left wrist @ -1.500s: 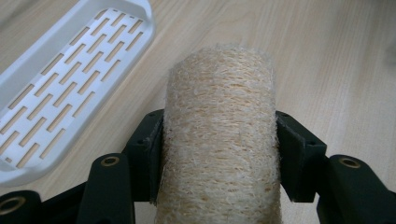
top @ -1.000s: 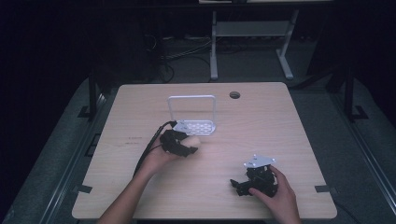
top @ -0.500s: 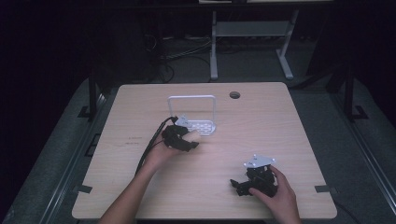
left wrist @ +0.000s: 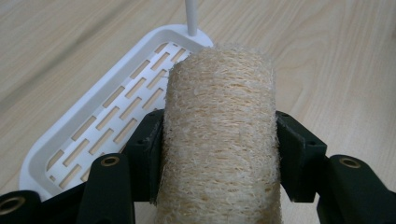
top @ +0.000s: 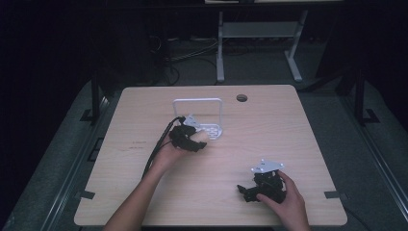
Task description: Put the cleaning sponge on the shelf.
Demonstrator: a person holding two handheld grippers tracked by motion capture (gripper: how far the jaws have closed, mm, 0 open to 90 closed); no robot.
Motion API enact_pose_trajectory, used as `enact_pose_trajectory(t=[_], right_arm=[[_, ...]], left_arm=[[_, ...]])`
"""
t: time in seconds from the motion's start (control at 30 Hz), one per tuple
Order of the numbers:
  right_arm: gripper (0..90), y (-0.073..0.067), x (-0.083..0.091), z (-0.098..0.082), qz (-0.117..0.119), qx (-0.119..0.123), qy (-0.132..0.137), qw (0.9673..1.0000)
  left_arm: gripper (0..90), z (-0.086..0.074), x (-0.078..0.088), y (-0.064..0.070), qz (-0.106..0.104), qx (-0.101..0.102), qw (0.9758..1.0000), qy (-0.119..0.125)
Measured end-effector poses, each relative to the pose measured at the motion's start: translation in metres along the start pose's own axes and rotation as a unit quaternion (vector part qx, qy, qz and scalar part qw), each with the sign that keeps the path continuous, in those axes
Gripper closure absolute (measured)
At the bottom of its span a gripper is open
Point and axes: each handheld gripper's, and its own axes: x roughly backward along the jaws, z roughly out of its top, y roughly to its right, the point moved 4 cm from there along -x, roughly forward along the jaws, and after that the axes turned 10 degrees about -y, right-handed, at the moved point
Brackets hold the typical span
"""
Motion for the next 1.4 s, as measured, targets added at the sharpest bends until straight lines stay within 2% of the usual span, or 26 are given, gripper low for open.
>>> enact_pose_trajectory(t=[0.17,0.4,0.53,0.77,0.97,1.07,1.17,1.2,1.4], right_arm=[[0.6,0.0,0.0,0.0,0.0,0.0,0.0,1.0],[0.6,0.0,0.0,0.0,0.0,0.0,0.0,1.0],[0.6,0.0,0.0,0.0,0.0,0.0,0.0,1.0],[0.6,-0.001,0.0,0.0,0.002,-0.002,0.0,1.0],[0.6,0.0,0.0,0.0,0.0,0.0,0.0,1.0],[0.6,0.0,0.0,0.0,0.0,0.0,0.0,1.0],[0.6,0.0,0.0,0.0,0.001,-0.002,0.0,1.0],[0.6,0.0,0.0,0.0,0.002,-0.002,0.0,1.0],[0.6,0.0,0.0,0.0,0.001,0.0,0.001,1.0]], left_arm=[[41.4,0.005,-0.001,-0.005,0.006,0.009,0.9999,0.007],[41.4,0.01,-0.004,-0.009,0.005,0.014,0.9999,0.004],[41.4,0.015,-0.006,-0.013,0.01,0.023,0.9996,0.011],[41.5,0.02,-0.014,-0.017,0.008,0.04,0.9991,0.009],[41.5,0.027,-0.021,-0.02,0.02,0.036,0.9991,0.005],[41.4,0.029,-0.024,-0.02,0.018,0.042,0.999,0.005],[41.4,0.03,-0.03,-0.021,0.019,0.042,0.9989,-0.008],[41.4,0.031,-0.032,-0.023,0.024,0.035,0.999,-0.012],[41.4,0.032,-0.042,-0.025,0.032,0.033,0.9986,-0.024]])
